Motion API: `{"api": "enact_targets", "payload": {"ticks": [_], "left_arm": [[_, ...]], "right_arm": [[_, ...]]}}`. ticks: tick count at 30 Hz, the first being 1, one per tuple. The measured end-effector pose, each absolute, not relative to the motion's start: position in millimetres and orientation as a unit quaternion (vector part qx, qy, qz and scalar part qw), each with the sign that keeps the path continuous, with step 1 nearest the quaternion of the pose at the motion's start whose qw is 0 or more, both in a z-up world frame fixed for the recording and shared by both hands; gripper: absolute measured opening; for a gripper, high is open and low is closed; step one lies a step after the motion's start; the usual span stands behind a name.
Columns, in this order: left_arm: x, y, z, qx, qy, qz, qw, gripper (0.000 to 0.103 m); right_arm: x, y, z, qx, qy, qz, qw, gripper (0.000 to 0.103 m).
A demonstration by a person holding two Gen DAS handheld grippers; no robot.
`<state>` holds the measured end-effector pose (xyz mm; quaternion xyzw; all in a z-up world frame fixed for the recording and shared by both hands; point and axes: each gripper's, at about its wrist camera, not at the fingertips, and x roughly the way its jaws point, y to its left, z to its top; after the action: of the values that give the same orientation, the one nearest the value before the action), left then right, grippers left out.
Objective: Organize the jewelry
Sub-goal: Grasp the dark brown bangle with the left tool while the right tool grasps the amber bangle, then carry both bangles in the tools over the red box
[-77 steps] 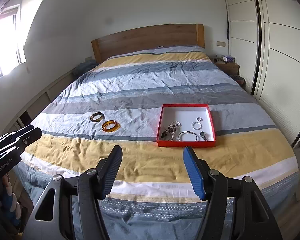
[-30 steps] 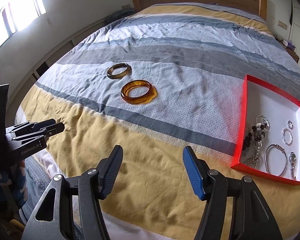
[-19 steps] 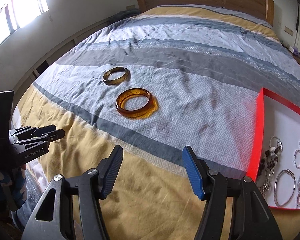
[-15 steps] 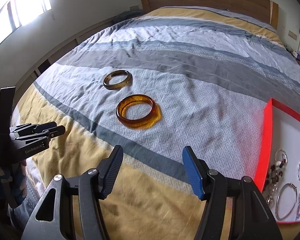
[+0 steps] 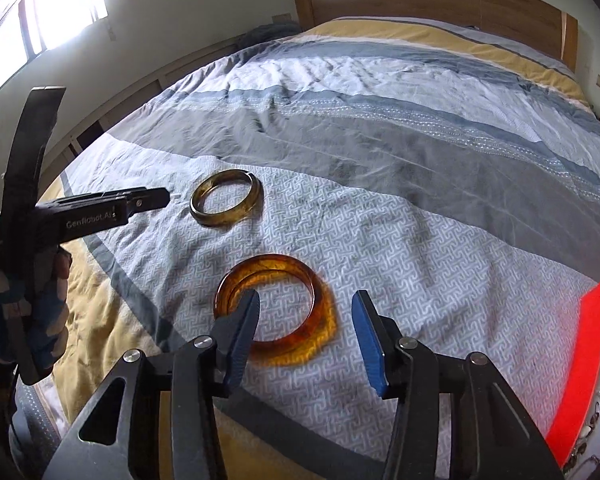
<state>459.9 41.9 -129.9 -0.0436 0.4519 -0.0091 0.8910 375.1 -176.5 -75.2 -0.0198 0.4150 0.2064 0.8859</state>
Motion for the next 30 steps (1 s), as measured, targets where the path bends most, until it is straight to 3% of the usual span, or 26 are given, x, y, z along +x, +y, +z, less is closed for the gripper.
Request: {"api": "enact_targets", "payload": {"ticks": [12, 18, 20, 23, 30], "left_arm": [[505.7, 38.7, -180.3, -0.030, 0.475, -0.011, 0.879, 0.035], [507.2, 35.4, -186.2, -0.022, 0.462, -0.023, 0.887, 0.033], [505.8, 36.5, -185.4, -0.025, 0.455, -0.029, 0.890, 0.028], [502.4, 30.7, -183.1, -0.013, 0.446, -0.037, 0.894, 0.011], [483.9, 25.6, -167.3, -0.021, 0.437, -0.042, 0.898, 0.009]], "right_arm": [[404.8, -159.6, -116.3, -0.041, 0.433, 0.212, 0.875, 0.038], [413.9, -154.1, -124.6, -0.063, 0.415, 0.195, 0.886, 0.025], [415.9, -153.3, -125.2, -0.067, 0.409, 0.189, 0.890, 0.019], [414.7, -158.7, -123.0, -0.058, 0.402, 0.187, 0.894, 0.015], [405.1, -167.3, -107.7, -0.045, 0.388, 0.178, 0.903, 0.012]]}}
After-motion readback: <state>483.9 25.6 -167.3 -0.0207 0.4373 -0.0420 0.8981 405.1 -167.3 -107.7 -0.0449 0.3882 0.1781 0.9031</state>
